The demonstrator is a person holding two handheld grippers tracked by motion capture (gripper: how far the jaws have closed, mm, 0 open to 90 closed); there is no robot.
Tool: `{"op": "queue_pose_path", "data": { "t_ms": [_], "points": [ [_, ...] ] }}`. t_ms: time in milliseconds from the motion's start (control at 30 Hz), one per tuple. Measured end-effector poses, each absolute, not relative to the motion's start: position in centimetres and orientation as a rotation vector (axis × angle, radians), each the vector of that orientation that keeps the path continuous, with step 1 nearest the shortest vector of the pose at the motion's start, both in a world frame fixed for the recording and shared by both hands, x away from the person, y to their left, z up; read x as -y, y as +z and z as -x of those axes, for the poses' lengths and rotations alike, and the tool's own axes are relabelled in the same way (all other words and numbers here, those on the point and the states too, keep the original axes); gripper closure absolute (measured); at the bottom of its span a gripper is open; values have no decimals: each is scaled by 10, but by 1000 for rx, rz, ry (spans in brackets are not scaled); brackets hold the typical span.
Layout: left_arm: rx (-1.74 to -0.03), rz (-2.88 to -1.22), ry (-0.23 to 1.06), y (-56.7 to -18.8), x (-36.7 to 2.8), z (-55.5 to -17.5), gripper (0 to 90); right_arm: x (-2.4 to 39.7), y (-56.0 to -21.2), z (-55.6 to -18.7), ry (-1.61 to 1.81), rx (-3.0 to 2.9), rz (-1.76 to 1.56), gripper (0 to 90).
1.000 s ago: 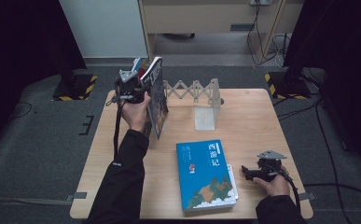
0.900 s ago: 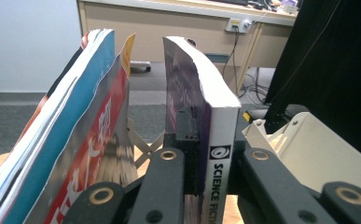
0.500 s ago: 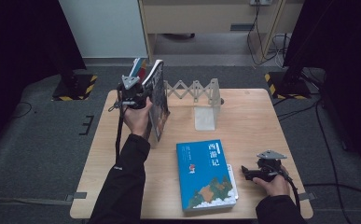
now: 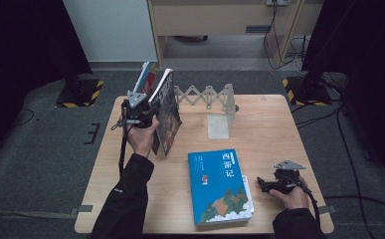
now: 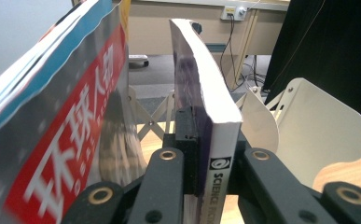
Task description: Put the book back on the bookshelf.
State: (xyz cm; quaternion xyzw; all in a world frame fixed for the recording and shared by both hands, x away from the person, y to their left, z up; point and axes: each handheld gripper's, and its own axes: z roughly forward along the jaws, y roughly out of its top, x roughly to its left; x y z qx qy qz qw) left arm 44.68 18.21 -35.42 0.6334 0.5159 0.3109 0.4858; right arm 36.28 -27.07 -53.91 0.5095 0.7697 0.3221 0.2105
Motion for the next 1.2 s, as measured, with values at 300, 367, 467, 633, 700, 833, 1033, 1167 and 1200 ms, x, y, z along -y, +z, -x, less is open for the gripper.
{"op": "queue_pose_path", "data": {
  "t_ms": [300,367,467,633,700,833,1033,1167,1200],
  "points": [
    [-1288,-1577,717,-357,-195,-437,813,270,-539,-363,897,-2141,-1411,30],
    [-1295,-1587,705,-357,-198,-437,810,271,-539,-363,897,-2142,-1410,30],
    [-1302,-1591,706,-356,-200,-436,806,271,-539,-363,897,-2141,-1410,30],
    [-1304,-1610,706,-353,-198,-439,791,271,-539,-363,897,-2142,-1410,30],
    [-1307,-1625,712,-351,-195,-441,780,271,-539,-363,898,-2142,-1411,30],
    [-1321,-1645,720,-346,-192,-444,762,270,-539,-363,897,-2142,-1411,30],
    [-1344,-1645,709,-342,-190,-448,744,270,-539,-363,898,-2145,-1409,30],
    [-1360,-1649,728,-340,-189,-448,747,270,-539,-363,899,-2146,-1408,30],
    [-1363,-1650,737,-340,-189,-448,758,270,-539,-363,899,-2146,-1409,30]
  ]
}}
